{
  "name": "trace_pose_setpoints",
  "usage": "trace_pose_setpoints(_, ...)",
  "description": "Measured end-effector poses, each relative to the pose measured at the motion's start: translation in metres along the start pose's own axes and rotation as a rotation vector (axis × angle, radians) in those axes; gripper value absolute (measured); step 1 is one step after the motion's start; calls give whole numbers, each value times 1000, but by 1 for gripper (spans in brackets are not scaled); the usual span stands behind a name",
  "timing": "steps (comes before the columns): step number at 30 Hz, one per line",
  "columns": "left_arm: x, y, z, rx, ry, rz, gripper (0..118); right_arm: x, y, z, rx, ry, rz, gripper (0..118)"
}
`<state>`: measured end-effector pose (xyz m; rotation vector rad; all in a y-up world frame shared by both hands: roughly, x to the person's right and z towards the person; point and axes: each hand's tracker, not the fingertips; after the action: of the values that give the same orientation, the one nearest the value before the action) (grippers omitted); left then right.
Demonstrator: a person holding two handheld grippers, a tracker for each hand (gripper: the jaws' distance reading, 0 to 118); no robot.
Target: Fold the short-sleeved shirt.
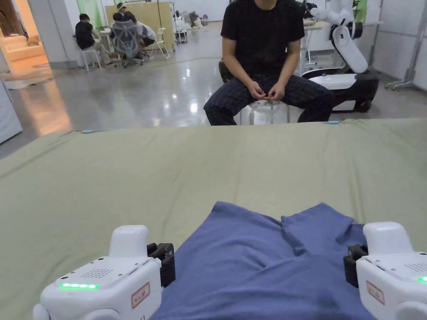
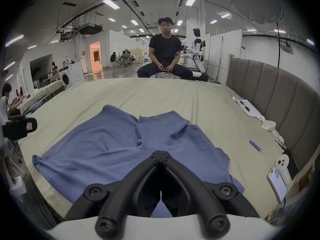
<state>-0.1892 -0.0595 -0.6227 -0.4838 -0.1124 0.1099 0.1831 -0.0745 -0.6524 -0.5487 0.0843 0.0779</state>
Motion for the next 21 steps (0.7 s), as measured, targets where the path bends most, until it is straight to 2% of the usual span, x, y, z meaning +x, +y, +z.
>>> trace_pose_setpoints(4,-39,-10,21,-5,-45,106,6,10,-5,7,0,42,-57,0)
trace_pose_setpoints(7,-71,-22,30,-80,17,207,60,10,-8,14,-3,49,-71,0)
trace_pose_setpoints(10,-92,-41,32,-130,21,271,60,8,-9,17,-5,69,-90,0)
trace_pose_setpoints(21,-94,-80,6,-335,97,272,59,7,-10,23,-27,85,-98,0)
